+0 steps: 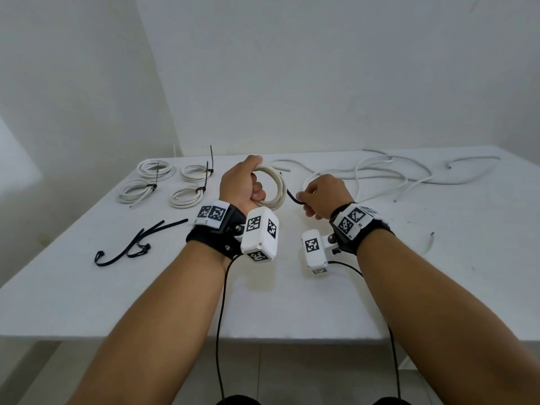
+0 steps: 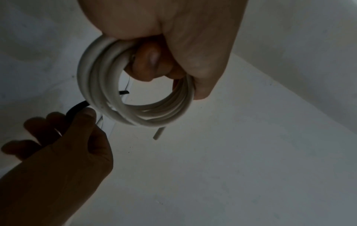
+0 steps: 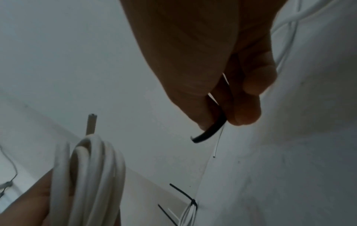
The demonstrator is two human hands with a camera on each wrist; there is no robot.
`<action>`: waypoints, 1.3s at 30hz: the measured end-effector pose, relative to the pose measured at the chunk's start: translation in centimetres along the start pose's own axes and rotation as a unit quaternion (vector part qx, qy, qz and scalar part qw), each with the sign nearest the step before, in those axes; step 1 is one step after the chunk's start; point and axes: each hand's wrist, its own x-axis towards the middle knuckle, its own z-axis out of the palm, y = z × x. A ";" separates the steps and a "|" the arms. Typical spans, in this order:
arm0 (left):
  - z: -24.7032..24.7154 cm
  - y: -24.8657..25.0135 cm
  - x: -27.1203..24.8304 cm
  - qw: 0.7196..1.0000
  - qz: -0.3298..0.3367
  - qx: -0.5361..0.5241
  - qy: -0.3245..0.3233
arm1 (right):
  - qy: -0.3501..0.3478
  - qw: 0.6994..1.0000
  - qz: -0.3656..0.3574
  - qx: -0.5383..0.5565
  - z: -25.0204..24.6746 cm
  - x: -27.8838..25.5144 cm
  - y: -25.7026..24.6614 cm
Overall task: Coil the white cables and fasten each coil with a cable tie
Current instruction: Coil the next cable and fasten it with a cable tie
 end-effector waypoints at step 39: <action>0.1 -4.3 0.3 0.979 -0.050 0.184 -0.070 | 0.046 0.962 -0.157 0.221 -0.1 -0.5 0.6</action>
